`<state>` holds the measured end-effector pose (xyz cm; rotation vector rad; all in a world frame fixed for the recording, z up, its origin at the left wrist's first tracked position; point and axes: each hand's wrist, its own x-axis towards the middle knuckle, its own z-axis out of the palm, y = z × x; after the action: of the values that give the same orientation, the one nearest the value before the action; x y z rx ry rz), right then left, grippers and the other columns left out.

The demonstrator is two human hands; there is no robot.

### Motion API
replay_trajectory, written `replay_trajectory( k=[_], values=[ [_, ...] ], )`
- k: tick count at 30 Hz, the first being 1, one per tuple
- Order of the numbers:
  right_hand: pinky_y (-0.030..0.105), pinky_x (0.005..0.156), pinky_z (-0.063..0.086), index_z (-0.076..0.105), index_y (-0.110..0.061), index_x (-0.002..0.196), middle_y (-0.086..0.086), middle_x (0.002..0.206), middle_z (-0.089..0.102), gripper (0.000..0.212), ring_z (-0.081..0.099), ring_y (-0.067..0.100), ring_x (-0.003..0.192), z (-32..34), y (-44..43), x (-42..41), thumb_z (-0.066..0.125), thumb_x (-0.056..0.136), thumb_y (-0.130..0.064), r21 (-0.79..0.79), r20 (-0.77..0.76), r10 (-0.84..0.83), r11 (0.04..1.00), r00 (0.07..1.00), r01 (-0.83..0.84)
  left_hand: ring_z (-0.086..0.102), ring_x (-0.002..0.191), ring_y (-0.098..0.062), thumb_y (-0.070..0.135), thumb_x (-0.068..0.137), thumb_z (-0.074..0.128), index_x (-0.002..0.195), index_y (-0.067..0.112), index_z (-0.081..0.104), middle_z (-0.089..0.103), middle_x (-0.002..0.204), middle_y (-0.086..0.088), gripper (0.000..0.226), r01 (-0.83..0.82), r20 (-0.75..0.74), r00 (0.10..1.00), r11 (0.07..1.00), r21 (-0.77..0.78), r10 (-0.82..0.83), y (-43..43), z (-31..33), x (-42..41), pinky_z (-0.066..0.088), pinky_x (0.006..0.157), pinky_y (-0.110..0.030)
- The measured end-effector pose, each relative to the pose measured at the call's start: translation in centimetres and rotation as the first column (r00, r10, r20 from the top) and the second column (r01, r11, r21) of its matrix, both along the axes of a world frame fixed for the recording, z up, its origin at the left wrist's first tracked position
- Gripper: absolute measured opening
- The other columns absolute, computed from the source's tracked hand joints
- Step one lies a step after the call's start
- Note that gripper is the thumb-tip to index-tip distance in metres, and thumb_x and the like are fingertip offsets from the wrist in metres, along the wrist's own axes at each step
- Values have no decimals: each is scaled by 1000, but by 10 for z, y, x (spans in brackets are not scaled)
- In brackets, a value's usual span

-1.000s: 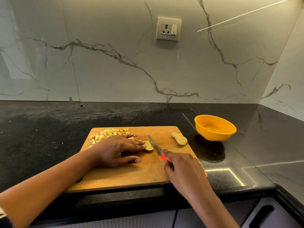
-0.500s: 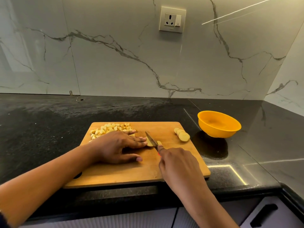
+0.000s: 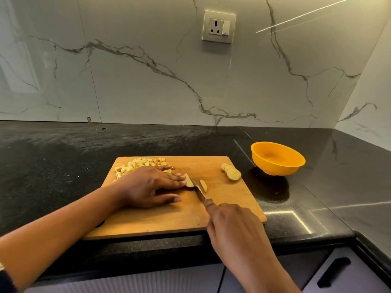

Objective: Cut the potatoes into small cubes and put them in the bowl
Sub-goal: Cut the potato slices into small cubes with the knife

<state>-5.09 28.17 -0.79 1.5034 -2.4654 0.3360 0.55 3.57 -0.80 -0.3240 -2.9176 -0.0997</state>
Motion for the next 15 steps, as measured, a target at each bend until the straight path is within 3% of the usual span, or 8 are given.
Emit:
replay_trajectory(
  k=[3,15],
  values=[
    [26,69,38,25,-25,148,-3,112,58,47,55,14,95,-1,-11,-6,30,102,-29,-61,19,-25,998,1000,26,42,124,6,64,94,27,130,27,50,54,132,12,57,32,-102,994,999,-10,-33,-2,-2,1,25,111,-26],
    [23,78,48,32,-33,145,-12,111,62,45,57,9,94,-2,-26,-15,37,100,-36,-185,90,-19,982,996,35,53,115,2,54,98,32,121,23,61,63,121,8,48,71,-225,969,988,-137,-101,-2,-2,0,31,107,-37]
  ],
)
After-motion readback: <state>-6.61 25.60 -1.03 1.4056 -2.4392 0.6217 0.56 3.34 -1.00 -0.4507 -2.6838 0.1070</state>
